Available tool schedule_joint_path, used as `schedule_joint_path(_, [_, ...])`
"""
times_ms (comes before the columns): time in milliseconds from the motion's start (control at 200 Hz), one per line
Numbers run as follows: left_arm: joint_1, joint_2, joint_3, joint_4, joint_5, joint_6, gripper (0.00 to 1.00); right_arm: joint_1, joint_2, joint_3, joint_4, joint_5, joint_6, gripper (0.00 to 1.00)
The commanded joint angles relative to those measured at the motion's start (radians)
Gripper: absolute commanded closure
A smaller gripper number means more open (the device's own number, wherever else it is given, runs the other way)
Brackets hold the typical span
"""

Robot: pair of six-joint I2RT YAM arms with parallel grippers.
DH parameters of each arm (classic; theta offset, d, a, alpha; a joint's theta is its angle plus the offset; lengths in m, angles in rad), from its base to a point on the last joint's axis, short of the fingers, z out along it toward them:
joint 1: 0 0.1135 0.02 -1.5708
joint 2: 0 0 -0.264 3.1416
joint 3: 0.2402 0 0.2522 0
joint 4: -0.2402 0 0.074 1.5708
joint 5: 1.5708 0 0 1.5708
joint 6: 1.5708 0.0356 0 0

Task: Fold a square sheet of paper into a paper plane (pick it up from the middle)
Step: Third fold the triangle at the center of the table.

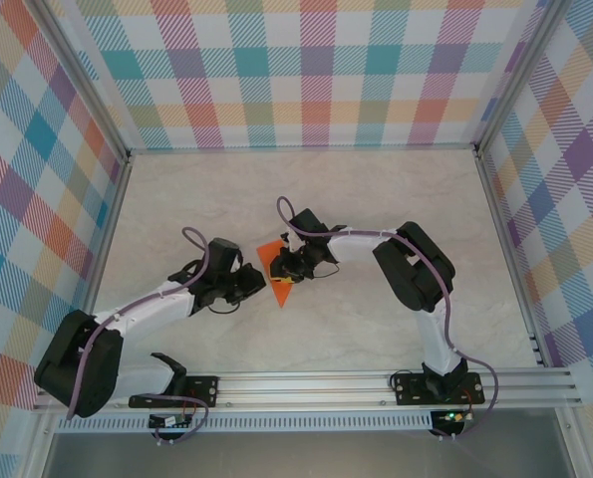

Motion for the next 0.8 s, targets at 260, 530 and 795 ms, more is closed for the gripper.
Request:
schedule_joint_path(260, [-0.121,0.187,-0.010,0.226,-0.034,-0.095,0.96,0.002,0.063,-0.016,-0.078,0.080,0.005,0.80])
schedule_joint_path(530, [-0.128,0.249,-0.004,0.222,-0.050,-0.087,0.97,0.002,0.061,-0.016,-0.082,0.079,0.005,0.80])
schedule_joint_path(795, [-0.137,0.276,-0.006,0.176,-0.048,-0.082,0.97,0.002,0.061,-0.014,-0.083,0.079,0.011,0.80])
